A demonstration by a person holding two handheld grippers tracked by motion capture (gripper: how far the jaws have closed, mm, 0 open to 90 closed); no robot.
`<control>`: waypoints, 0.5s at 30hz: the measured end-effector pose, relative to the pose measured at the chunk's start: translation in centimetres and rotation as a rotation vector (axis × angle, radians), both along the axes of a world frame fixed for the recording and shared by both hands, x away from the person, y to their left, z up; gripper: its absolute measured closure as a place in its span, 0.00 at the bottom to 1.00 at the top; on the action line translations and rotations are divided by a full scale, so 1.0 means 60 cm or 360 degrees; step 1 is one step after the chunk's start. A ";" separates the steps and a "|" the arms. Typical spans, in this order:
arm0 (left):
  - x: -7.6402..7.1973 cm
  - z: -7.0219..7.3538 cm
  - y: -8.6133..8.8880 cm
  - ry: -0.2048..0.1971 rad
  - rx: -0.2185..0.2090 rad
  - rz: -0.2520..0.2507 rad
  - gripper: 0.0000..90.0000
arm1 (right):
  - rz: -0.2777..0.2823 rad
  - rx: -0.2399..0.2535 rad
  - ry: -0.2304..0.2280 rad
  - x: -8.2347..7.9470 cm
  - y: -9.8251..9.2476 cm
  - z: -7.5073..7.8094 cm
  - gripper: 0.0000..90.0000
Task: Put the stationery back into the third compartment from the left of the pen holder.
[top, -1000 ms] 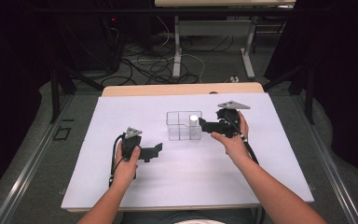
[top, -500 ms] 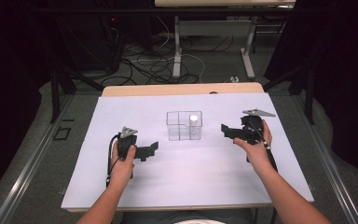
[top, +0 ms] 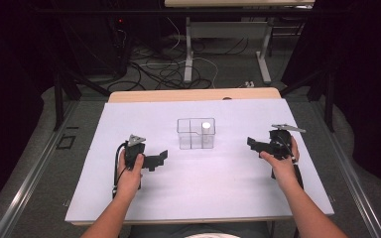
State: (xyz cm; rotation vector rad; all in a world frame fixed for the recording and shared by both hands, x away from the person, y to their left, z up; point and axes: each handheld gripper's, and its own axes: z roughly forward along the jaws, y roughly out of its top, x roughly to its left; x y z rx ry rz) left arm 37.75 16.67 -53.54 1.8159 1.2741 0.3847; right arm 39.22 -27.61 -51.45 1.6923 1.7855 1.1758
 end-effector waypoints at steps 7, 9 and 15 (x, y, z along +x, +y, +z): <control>0.002 -0.005 -0.004 0.0022 0.0033 0.0001 0.00 | -0.0002 -0.0010 0.0049 0.004 0.000 -0.015 0.02; 0.002 -0.005 -0.004 0.0021 0.0034 -0.0001 0.00 | 0.0006 -0.0027 0.0045 0.005 0.001 -0.017 0.02; 0.003 -0.005 -0.001 0.0017 0.0028 -0.0002 0.00 | 0.0004 -0.0074 0.0061 0.007 0.004 -0.024 0.01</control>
